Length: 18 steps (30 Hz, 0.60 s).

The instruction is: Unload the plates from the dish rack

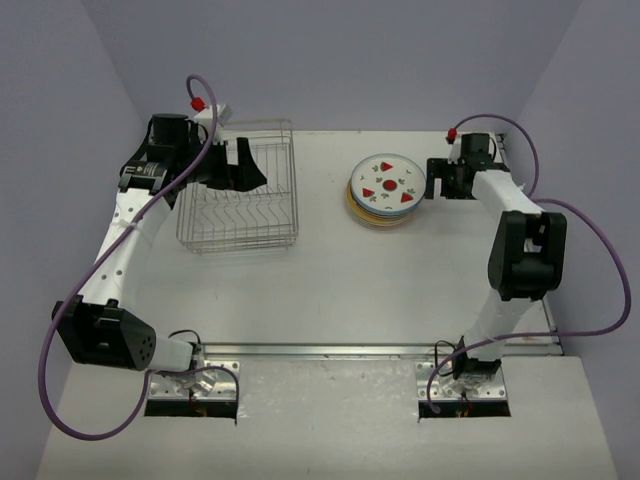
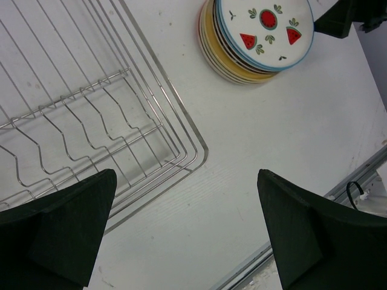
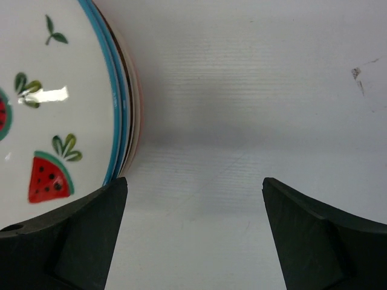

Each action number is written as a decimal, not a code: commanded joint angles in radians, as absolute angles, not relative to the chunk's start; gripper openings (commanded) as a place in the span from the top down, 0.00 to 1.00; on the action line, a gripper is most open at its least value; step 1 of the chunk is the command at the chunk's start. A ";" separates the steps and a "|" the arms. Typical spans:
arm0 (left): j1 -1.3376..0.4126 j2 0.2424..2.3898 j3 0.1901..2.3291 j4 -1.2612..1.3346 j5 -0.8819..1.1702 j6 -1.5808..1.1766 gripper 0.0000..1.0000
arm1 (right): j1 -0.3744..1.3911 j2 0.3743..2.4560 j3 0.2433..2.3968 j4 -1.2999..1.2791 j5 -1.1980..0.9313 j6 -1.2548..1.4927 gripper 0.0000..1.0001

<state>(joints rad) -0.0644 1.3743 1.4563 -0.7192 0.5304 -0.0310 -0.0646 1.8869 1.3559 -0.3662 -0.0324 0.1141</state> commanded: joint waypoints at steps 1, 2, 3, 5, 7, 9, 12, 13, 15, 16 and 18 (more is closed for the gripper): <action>-0.057 1.342 1.490 -0.700 0.462 -0.034 0.00 | -0.041 1.674 1.414 -0.392 -0.076 0.087 0.04; -0.056 1.340 1.490 -0.702 0.450 -0.032 0.00 | -0.041 1.637 1.429 -0.415 -0.098 0.081 0.02; -0.055 1.336 1.487 -0.704 0.431 -0.028 0.00 | -0.040 1.579 1.445 -0.443 -0.126 0.075 0.01; -0.055 1.333 1.471 -0.707 0.401 -0.009 0.00 | -0.040 1.492 1.456 -0.500 -0.161 0.068 0.01; -0.055 1.322 1.440 -0.701 0.357 0.019 0.00 | -0.040 1.410 1.430 -0.537 -0.216 0.063 0.01; -0.055 1.292 1.404 -0.688 0.318 0.042 0.00 | -0.041 1.336 1.364 -0.556 -0.260 0.070 0.01; -0.054 1.219 1.294 -0.635 0.214 0.093 0.00 | -0.040 1.149 1.247 -0.571 -0.299 0.092 0.01; -0.054 1.195 1.263 -0.619 0.181 0.104 0.00 | -0.040 1.098 1.188 -0.571 -0.316 0.106 0.01; -0.052 1.143 1.195 -0.591 0.132 0.118 0.00 | -0.041 1.026 1.085 -0.558 -0.338 0.130 0.01; -0.052 1.122 1.165 -0.580 0.110 0.119 0.00 | -0.040 0.974 1.029 -0.542 -0.346 0.138 0.01; -0.052 1.089 1.123 -0.570 0.073 0.118 0.00 | -0.040 0.869 0.921 -0.517 -0.342 0.149 0.01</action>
